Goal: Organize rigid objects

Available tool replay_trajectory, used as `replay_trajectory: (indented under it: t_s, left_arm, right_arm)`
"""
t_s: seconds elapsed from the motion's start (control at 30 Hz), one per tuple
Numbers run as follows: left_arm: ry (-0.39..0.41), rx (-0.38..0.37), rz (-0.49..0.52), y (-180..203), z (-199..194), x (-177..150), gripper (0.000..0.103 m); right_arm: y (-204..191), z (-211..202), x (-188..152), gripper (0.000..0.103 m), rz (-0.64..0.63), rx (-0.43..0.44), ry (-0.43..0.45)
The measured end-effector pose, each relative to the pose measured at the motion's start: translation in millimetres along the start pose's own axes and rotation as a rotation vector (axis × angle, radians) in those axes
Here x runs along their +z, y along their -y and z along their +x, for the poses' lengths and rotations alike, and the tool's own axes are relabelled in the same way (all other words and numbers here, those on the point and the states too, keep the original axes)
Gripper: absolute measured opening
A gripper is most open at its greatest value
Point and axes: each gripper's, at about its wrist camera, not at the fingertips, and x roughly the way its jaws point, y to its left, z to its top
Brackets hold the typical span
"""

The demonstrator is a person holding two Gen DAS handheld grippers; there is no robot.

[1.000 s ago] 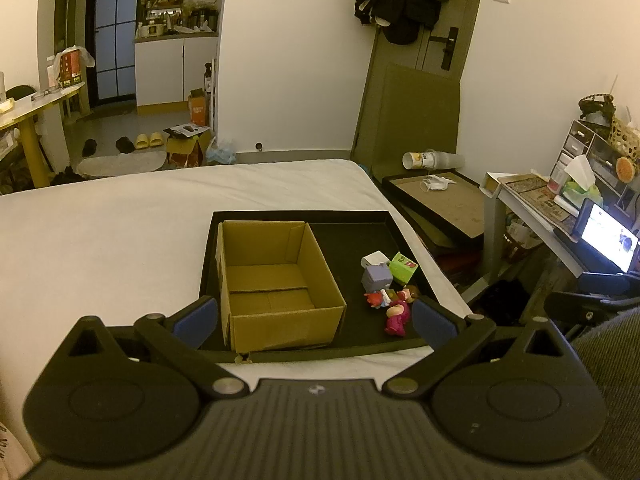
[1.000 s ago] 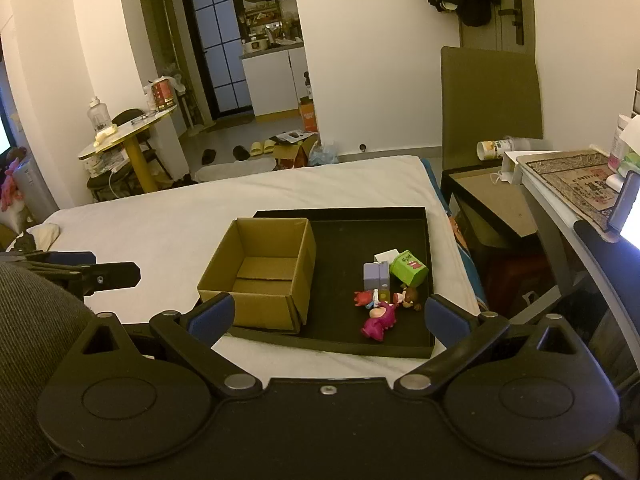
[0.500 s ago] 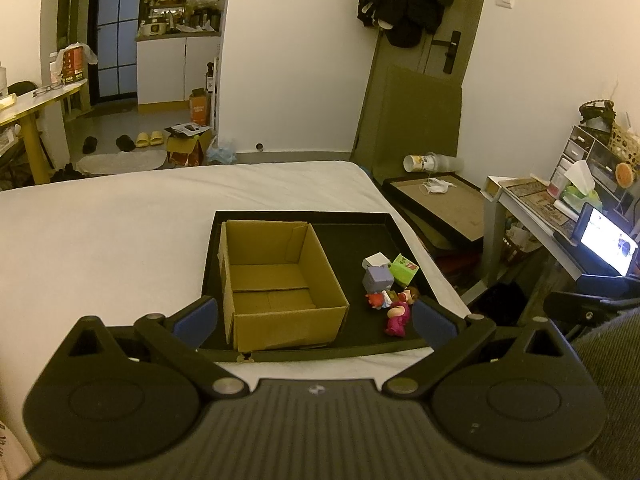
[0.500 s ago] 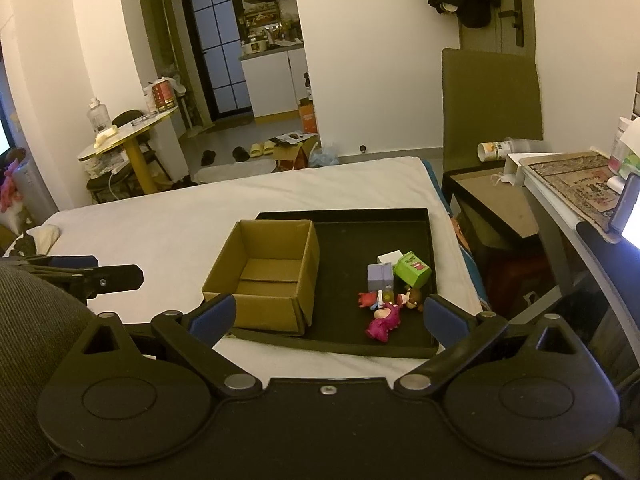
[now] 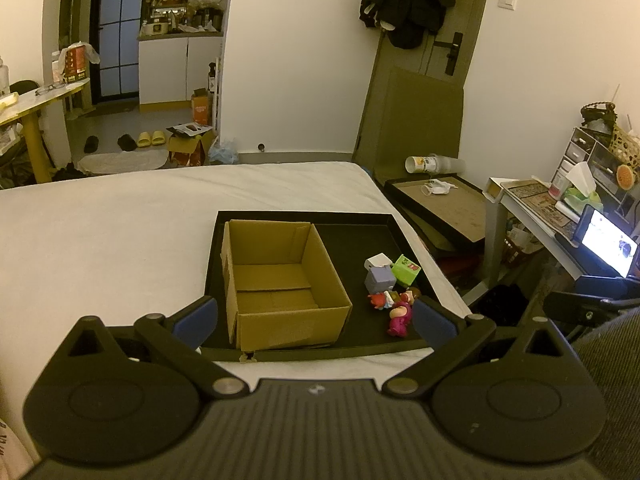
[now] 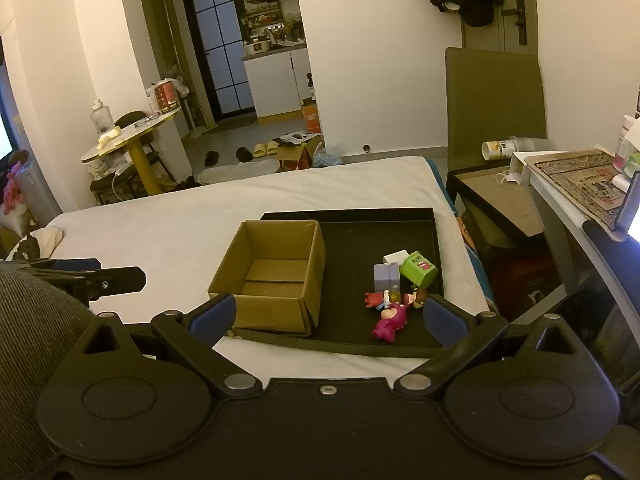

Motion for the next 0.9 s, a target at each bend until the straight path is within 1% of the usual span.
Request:
replay_trajectory:
  t_s: [0.17, 0.23, 0.37, 0.5, 0.67, 0.9]
  left_arm:
    - [0.0, -0.007, 0.001, -1, 0, 0, 0.103]
    - [0.001, -0.011, 0.002, -2, 0, -1, 0.103]
    - [0.001, 0.01, 0.023, -5, 3, -3, 0.103]
    - [0.004, 0.014, 0.023, -11, 6, -3, 0.103]
    - [-0.005, 0.035, 0.027, -20, 13, -1, 0.103]
    - [-0.021, 0.06, 0.014, -31, 28, -1, 0.103]
  right_arm:
    - [1, 0, 0, 0.101, -0.001, 0.007, 0.011]
    - [4, 0, 0, 0.103, 0.03, 0.019, 0.027]
    - [6, 2, 2, 0.103, 0.026, 0.001, 0.053]
    - [11, 12, 1, 0.103, 0.04, -0.008, 0.036]
    - [17, 26, -5, 0.103, 0.059, 0.003, 0.015]
    - [24, 42, -9, 0.103, 0.064, -0.007, -0.004]
